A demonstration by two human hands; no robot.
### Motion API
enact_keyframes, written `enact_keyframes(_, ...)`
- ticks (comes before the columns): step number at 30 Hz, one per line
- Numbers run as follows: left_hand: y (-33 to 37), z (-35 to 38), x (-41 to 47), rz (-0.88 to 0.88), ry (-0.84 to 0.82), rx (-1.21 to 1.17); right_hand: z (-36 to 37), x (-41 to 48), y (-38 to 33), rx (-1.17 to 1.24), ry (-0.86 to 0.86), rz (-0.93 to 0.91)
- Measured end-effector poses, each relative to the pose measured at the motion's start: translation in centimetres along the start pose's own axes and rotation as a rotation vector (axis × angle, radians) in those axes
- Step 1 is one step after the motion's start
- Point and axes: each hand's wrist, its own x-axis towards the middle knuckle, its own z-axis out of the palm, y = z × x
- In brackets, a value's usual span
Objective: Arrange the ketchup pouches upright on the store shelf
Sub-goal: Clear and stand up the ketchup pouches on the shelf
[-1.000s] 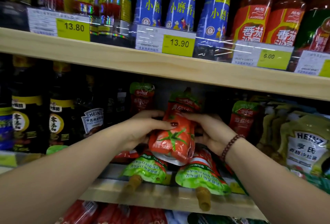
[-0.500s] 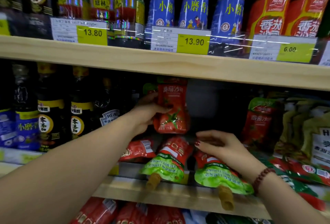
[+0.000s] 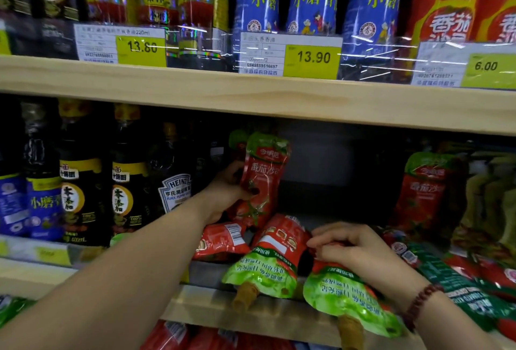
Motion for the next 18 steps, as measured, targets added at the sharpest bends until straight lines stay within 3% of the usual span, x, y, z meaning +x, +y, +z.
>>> enact_keyframes(18, 0.09, -0.08, -0.67, 0.001, 0.04, 0.246, 0.07, -0.37, 0.0, 0.008, -0.005, -0.048)
